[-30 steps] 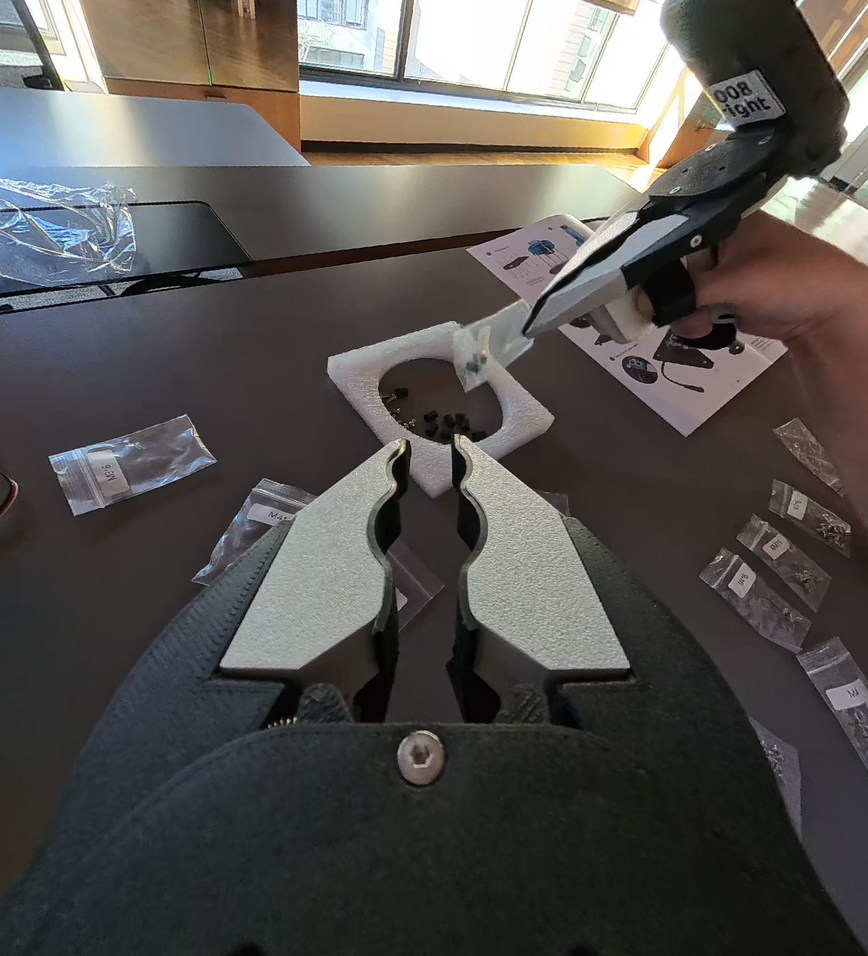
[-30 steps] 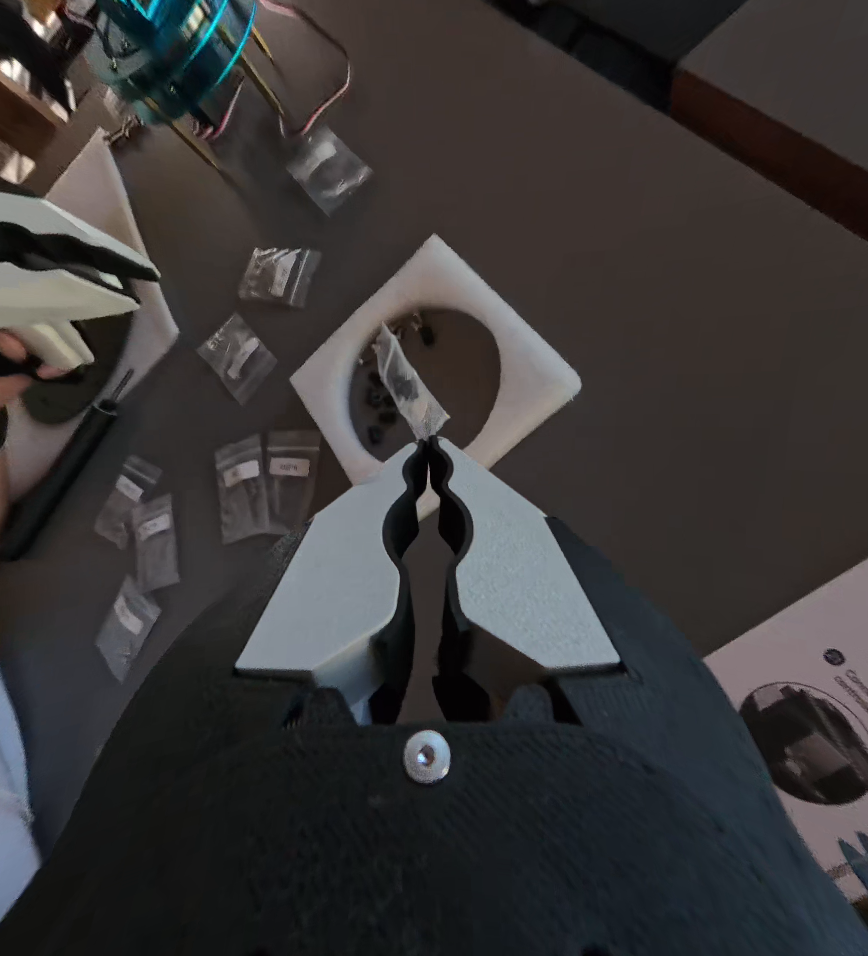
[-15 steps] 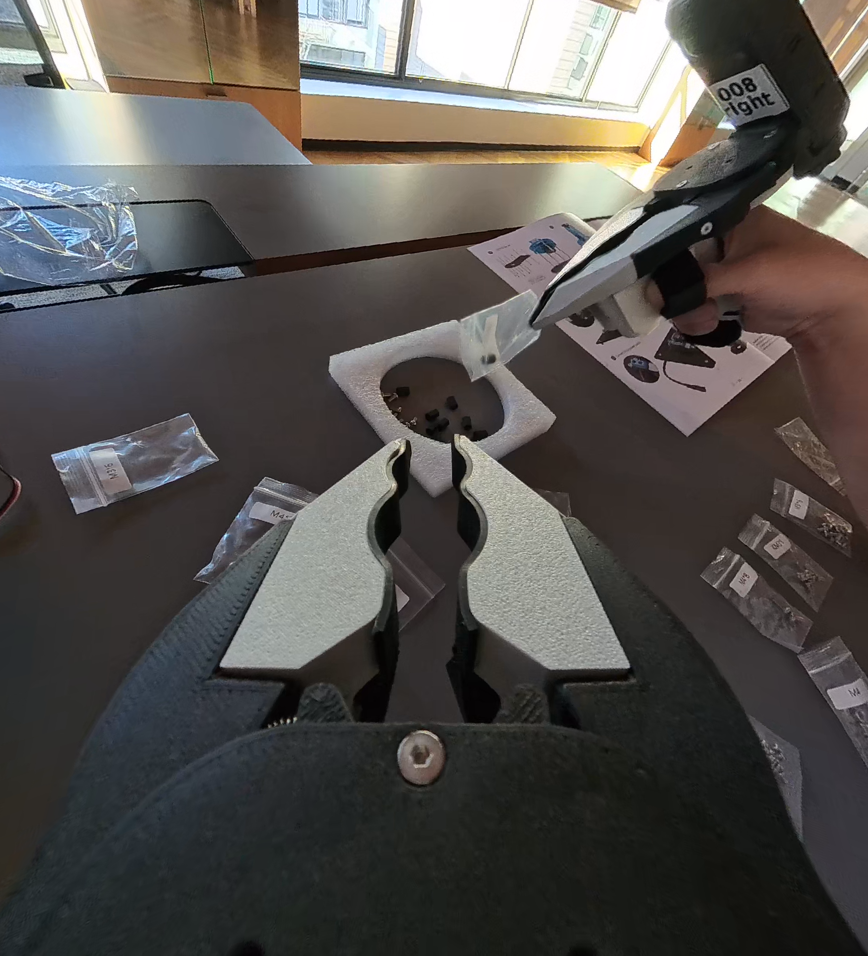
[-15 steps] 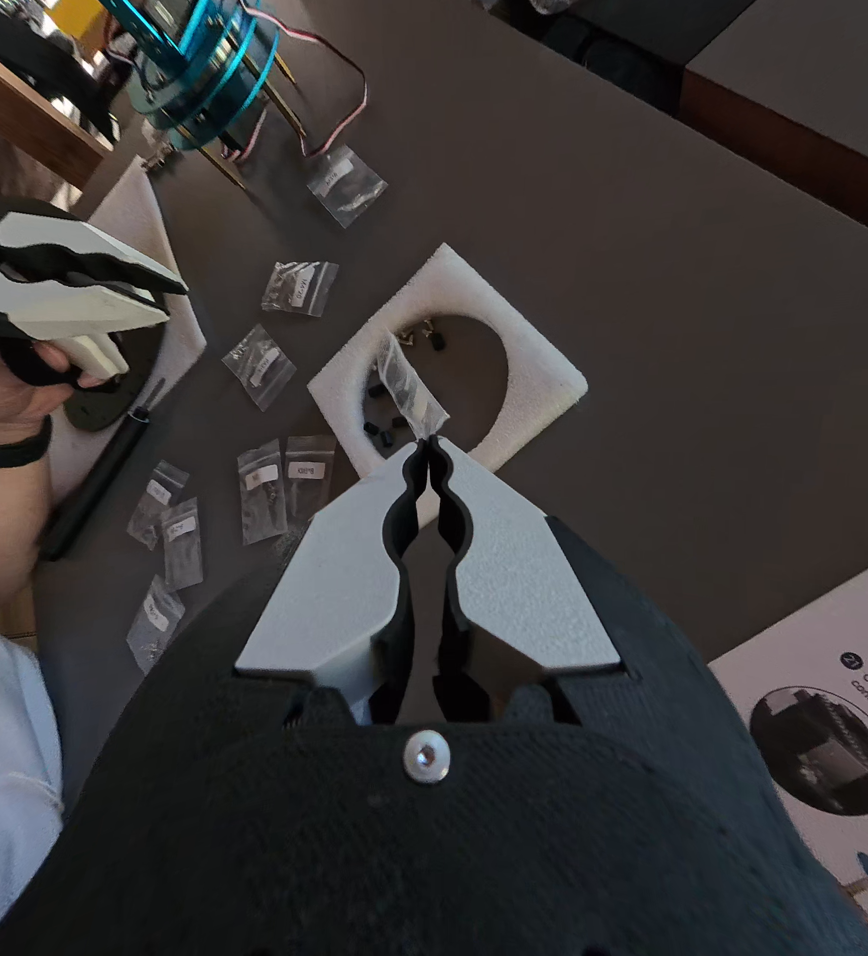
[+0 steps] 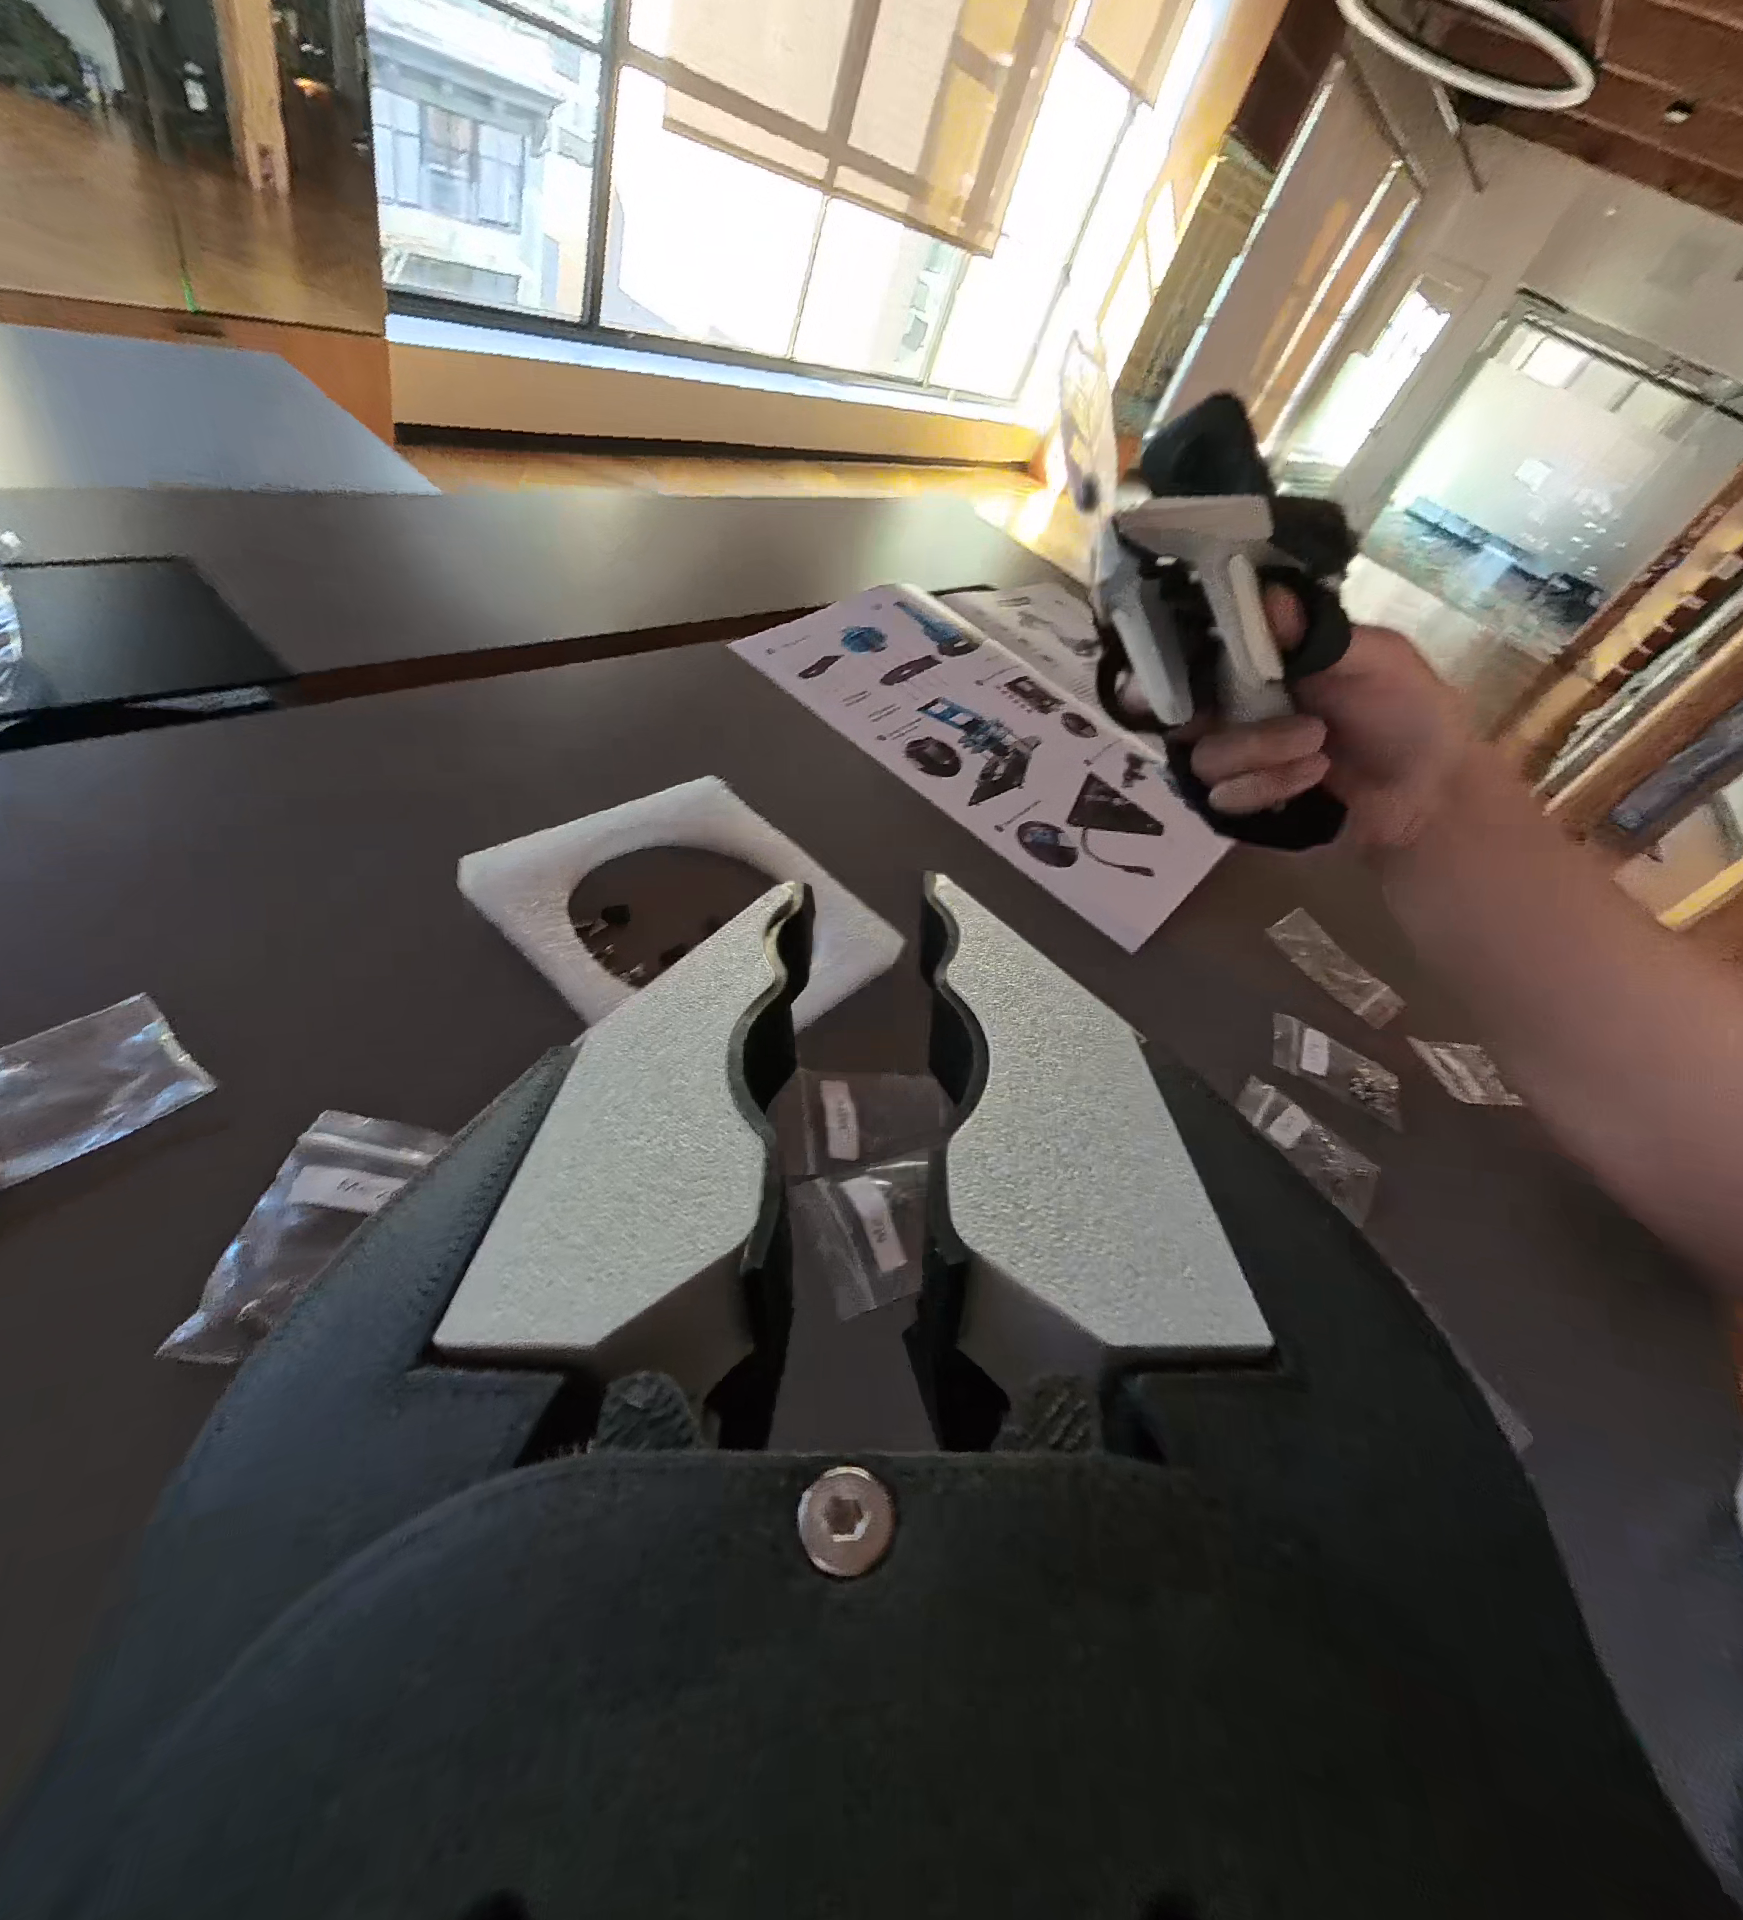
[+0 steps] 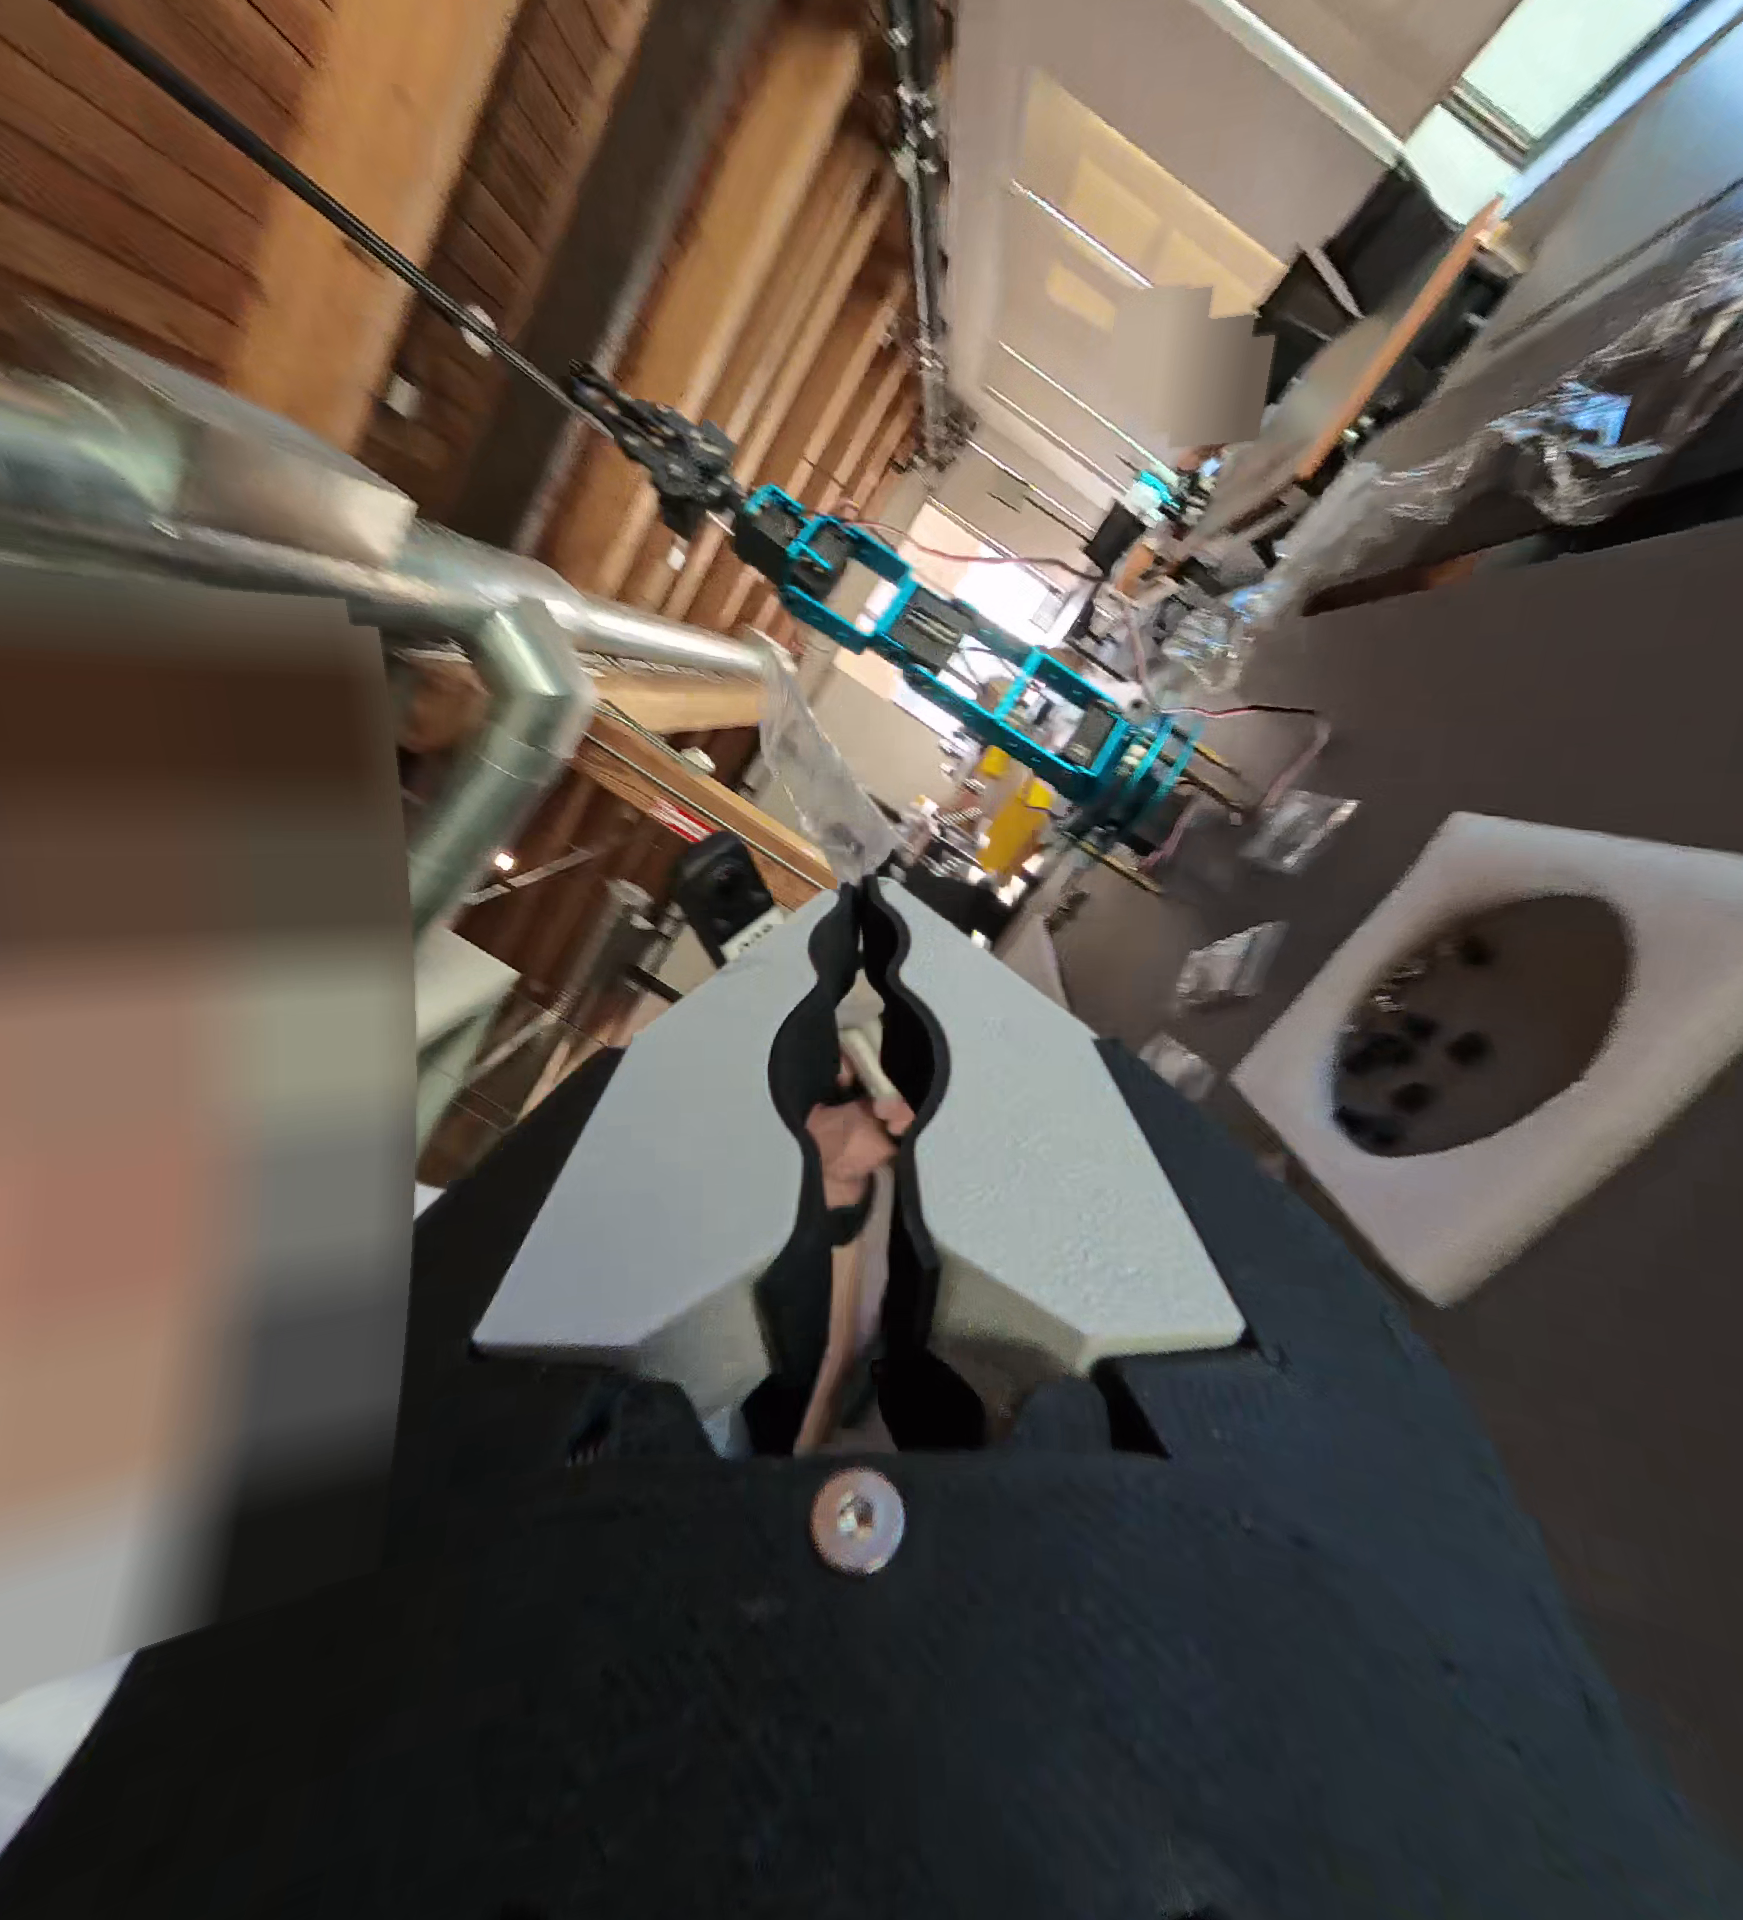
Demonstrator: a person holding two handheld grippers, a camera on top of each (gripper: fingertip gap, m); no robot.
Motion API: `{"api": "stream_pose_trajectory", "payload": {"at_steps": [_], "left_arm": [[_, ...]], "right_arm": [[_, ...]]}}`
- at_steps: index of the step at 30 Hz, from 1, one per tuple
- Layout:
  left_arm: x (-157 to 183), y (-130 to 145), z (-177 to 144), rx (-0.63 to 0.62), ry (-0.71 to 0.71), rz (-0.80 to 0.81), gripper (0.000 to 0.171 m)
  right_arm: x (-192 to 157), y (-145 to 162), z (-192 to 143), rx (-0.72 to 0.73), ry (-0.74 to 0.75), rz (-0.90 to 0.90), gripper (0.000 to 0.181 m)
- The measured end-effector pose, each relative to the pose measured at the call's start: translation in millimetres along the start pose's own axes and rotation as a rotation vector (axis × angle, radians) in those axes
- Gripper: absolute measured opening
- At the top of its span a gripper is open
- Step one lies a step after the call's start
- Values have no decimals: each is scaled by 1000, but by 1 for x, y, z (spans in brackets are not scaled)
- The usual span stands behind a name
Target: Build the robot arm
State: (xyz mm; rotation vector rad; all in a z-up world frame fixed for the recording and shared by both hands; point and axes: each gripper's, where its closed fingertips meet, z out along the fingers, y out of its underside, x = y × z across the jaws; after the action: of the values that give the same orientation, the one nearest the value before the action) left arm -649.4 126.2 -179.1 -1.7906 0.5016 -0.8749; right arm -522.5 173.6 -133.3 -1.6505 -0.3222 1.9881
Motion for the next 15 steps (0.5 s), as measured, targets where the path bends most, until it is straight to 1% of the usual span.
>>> {"api": "stream_pose_trajectory", "payload": {"at_steps": [2, 4, 6, 8, 12, 15], "left_arm": [[15, -7, -1, 22, 54, 10, 18], [36, -17, -3, 59, 142, -11, 18], [58, -29, -5, 102, 242, -50, 18], [75, -35, 0, 110, 290, -73, 20], [118, -35, 24, 37, 378, -88, 36], [142, -27, 45, -35, 400, -97, 37]], "right_arm": [[-11, 8, -5, 43, -52, 33, 0], [-15, 14, -10, 64, -45, 40, 0], [-26, 20, -13, 68, -53, 33, 0], [-33, 32, -16, 47, -17, 2, 0], [-45, 58, -25, 23, 26, -29, 0], [-51, 79, -38, 0, 32, -31, 0]]}}
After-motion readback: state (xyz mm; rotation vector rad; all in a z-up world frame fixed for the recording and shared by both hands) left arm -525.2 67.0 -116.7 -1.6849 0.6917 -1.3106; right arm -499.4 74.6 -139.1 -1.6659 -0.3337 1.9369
